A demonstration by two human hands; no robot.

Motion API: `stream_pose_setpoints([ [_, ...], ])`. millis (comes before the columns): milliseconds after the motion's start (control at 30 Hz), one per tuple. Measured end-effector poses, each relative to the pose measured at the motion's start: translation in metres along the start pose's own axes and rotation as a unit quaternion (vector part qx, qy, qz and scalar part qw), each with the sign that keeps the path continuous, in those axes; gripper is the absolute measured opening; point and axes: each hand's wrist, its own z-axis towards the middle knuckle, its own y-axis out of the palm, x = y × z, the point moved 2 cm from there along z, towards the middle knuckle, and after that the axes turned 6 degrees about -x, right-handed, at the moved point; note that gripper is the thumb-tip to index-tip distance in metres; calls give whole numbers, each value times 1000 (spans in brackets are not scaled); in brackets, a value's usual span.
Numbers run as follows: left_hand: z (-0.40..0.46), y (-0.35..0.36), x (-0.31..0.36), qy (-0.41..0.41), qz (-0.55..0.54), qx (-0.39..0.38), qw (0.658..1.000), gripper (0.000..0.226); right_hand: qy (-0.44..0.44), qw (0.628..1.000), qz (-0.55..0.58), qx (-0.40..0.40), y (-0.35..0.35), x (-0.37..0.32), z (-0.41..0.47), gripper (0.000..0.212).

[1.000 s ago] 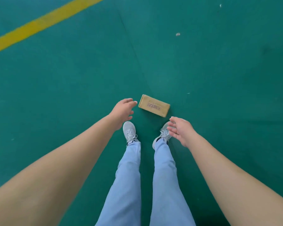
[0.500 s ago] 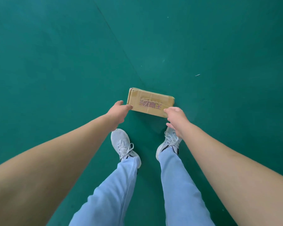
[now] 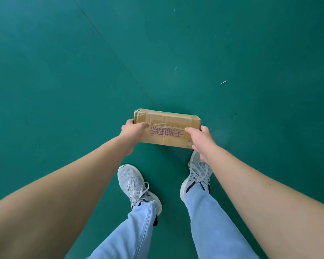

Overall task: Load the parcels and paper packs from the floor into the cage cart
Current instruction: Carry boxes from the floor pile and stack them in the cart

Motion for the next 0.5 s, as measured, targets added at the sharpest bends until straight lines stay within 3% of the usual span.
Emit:
stream_pose_setpoints([
  [200, -119, 11, 28, 34, 6, -9, 999, 83, -45, 997, 50, 26, -44, -18, -113, 39],
  [500, -405, 41, 121, 128, 29, -51, 990, 77, -123, 979, 140, 82, -156, -64, -394, 33],
])
